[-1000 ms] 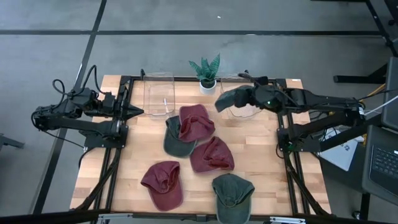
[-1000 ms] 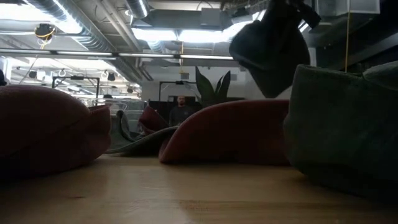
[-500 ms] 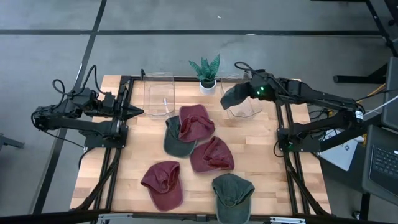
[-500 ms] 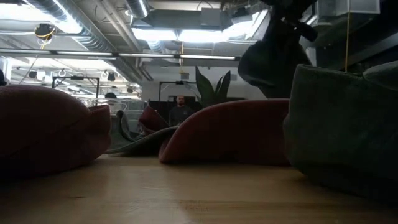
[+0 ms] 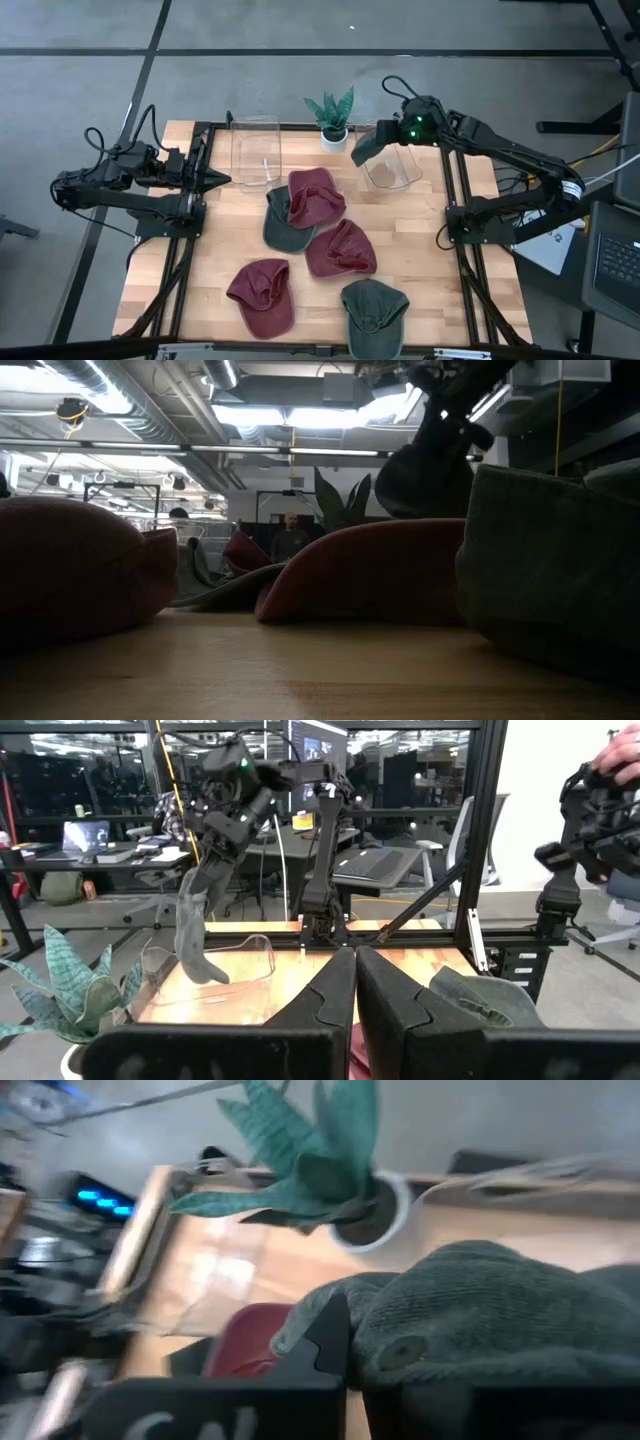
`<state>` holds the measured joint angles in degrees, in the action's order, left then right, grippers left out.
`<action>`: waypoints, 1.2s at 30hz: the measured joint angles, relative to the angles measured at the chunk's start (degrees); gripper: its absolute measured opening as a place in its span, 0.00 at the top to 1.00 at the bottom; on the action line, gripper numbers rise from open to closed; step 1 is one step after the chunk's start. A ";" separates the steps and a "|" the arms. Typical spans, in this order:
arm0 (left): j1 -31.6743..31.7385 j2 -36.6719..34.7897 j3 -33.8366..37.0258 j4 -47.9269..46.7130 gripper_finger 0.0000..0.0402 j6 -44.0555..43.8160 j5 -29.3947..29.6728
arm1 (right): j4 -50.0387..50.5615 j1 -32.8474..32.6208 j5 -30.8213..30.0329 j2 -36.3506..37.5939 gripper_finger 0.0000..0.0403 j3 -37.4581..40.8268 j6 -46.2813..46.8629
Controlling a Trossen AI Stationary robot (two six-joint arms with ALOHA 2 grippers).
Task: Pick & Place hat
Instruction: Put the middle gray cap into the right bin
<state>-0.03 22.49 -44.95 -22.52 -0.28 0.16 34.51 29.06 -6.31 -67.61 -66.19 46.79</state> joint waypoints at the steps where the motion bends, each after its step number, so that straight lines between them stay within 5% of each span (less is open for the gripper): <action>1: 0.01 0.01 0.00 0.00 0.97 0.00 0.00 | -2.40 0.56 2.53 0.19 0.97 1.55 0.90; 8: 0.01 0.02 0.00 0.00 0.97 -0.02 0.01 | -14.32 2.60 13.00 1.85 0.97 11.16 8.33; 18: 0.02 0.02 0.00 0.01 0.98 -0.01 0.00 | -14.10 8.37 10.31 8.79 0.97 13.65 8.56; 26: 0.00 0.02 0.00 0.00 0.97 -0.02 0.00 | -14.50 11.40 16.90 11.46 0.97 13.65 14.77; 36: 0.00 0.01 0.00 0.01 0.97 0.00 0.01 | -11.75 12.22 20.84 11.96 0.97 13.65 11.72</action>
<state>-0.02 22.49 -44.95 -22.52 -0.28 0.17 22.76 41.28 14.52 -55.66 -52.53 58.51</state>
